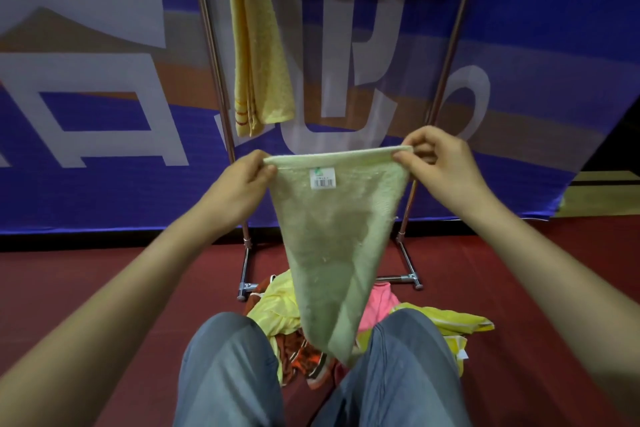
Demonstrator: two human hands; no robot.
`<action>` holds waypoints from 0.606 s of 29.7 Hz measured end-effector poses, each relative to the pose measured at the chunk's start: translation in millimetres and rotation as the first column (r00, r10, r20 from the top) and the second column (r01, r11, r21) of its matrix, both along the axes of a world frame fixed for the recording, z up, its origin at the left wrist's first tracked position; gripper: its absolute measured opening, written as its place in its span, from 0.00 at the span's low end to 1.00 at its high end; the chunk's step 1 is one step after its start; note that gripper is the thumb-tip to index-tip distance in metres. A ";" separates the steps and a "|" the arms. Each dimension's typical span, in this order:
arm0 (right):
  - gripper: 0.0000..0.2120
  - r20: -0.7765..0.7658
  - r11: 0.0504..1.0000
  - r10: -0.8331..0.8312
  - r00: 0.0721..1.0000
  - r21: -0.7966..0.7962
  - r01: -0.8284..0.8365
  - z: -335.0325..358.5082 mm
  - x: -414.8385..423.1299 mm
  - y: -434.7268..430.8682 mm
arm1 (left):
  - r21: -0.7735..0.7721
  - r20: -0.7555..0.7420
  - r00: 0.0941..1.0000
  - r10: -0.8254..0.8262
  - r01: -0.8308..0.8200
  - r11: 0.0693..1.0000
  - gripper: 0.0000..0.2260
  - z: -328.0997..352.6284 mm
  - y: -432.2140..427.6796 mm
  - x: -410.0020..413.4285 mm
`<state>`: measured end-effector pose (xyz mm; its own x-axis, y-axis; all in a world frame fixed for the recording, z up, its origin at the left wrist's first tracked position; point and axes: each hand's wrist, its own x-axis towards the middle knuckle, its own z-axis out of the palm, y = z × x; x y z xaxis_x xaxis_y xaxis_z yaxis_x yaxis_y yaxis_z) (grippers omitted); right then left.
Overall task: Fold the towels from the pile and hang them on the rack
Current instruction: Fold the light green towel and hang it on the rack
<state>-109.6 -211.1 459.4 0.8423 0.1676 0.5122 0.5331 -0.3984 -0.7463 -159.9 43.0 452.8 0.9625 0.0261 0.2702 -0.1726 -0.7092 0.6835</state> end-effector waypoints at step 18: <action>0.10 -0.362 0.982 0.044 0.931 0.185 0.025 -36.8 -41.2 27.6 | -0.417 -0.256 0.965 -0.053 -0.061 0.907 0.11 -28.0 -32.1 -27.8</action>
